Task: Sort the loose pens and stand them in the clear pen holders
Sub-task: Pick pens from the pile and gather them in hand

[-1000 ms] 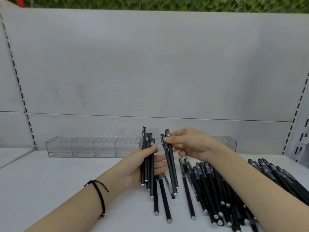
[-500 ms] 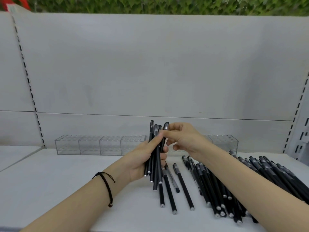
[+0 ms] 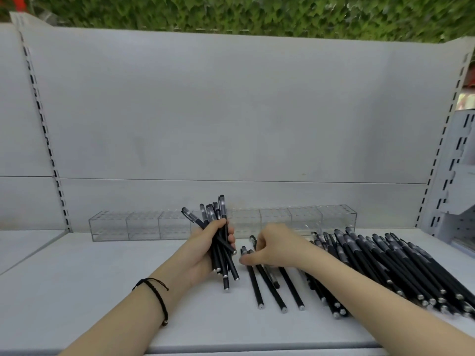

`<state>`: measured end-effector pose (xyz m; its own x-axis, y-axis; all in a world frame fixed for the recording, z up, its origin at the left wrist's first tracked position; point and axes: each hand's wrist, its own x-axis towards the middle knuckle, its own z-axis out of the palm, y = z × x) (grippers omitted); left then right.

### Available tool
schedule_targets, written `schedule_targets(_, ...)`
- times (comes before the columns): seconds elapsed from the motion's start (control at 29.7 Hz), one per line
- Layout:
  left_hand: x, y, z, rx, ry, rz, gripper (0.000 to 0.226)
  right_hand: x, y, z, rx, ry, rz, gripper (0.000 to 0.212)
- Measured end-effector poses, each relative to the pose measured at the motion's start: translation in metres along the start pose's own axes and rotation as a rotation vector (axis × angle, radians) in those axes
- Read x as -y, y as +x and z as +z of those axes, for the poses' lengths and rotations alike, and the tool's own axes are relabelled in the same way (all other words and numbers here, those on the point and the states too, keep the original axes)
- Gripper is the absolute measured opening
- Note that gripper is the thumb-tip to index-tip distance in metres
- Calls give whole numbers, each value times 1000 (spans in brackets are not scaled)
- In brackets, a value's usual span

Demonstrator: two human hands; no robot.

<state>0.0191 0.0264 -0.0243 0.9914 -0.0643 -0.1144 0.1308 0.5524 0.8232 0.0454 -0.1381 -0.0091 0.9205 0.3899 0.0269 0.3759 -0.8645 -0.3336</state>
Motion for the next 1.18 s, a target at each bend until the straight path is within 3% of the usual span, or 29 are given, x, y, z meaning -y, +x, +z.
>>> schedule_targets(0.17,5,0,2,-12,21,20,13,8,3,5,18,-134,52,50)
schedule_targets(0.34,7,1,-1,-32,49,36,10,7,8,1,66,-40,92,31)
schedule_targets(0.57,4,-1,-2,-75,55,26,10,11,8,-2,90,-47,52,26)
schedule_targets(0.67,4,0,-3,-89,57,26,10,14,10,-3,111,-60,23,34)
schedule_targets(0.87,3,2,-4,-108,56,53,11,9,13,-4,124,72,21,31)
schedule_targets(0.98,3,4,-5,-99,84,54,15,-1,15,-7,113,239,39,24)
schedule_targets(1.18,7,3,1,-66,67,27,10,-18,13,-26,-7,945,60,10)
